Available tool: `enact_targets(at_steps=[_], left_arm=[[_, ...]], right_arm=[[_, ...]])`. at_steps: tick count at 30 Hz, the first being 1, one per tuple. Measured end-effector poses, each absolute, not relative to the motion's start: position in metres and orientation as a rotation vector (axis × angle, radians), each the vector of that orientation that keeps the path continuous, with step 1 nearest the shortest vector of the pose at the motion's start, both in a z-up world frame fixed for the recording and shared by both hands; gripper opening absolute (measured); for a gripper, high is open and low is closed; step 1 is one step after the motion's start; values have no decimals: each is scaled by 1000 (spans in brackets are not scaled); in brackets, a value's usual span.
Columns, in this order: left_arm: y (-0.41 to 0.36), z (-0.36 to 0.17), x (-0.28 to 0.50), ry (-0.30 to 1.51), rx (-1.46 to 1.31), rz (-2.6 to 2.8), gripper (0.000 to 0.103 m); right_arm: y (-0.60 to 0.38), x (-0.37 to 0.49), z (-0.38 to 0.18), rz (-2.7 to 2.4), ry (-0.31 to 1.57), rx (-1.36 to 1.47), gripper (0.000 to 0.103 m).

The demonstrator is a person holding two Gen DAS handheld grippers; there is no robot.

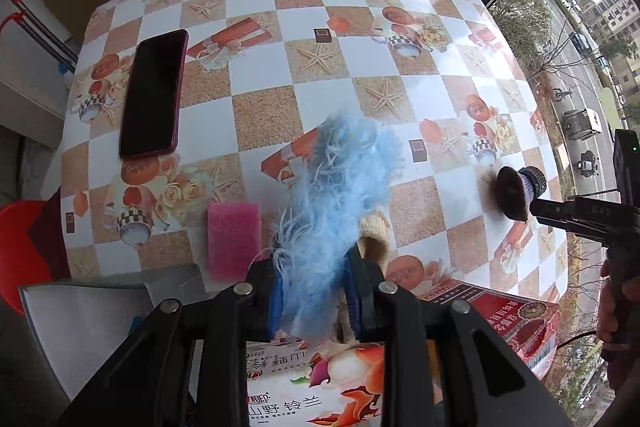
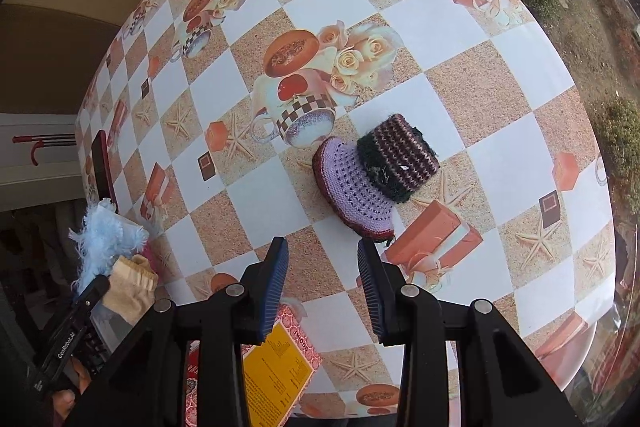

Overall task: Organize soft objects
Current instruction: 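Lift the feather boa and knit hat off the table with both tools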

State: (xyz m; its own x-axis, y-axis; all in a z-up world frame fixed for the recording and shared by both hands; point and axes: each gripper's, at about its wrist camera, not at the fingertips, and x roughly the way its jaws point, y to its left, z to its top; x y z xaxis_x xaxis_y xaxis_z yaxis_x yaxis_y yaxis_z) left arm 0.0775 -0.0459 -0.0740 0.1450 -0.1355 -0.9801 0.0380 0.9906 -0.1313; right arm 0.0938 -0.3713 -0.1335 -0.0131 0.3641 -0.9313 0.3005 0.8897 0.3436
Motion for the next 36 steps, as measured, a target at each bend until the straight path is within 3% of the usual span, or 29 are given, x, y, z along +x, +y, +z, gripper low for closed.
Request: enact_targets(at_steps=[1,3,12,14,15,17,36], left_arm=[[-46,-74,78,1420,-89,-132,28],[-47,-74,78,1425,-99,-140,28],[-49,-82,81,1447,-110,-135,26],[-52,-77,79,1432,-93,-126,26],[-53,-74,78,1423,-79,-120,26],[-56,-66,76,1405,-42,-105,26],[-53,-14,5,1305,39,-35,26]], right_arm=[[-373,94,-136,55,1617,537,65],[-375,95,-139,32,1613,525,82],[-368,115,-176,2,1661,408,82],[-366,119,-182,-5,1666,382,62],[-365,120,-186,-6,1683,378,40],[-365,120,-190,1,1697,398,29],[-350,79,-90,108,1499,452,27]])
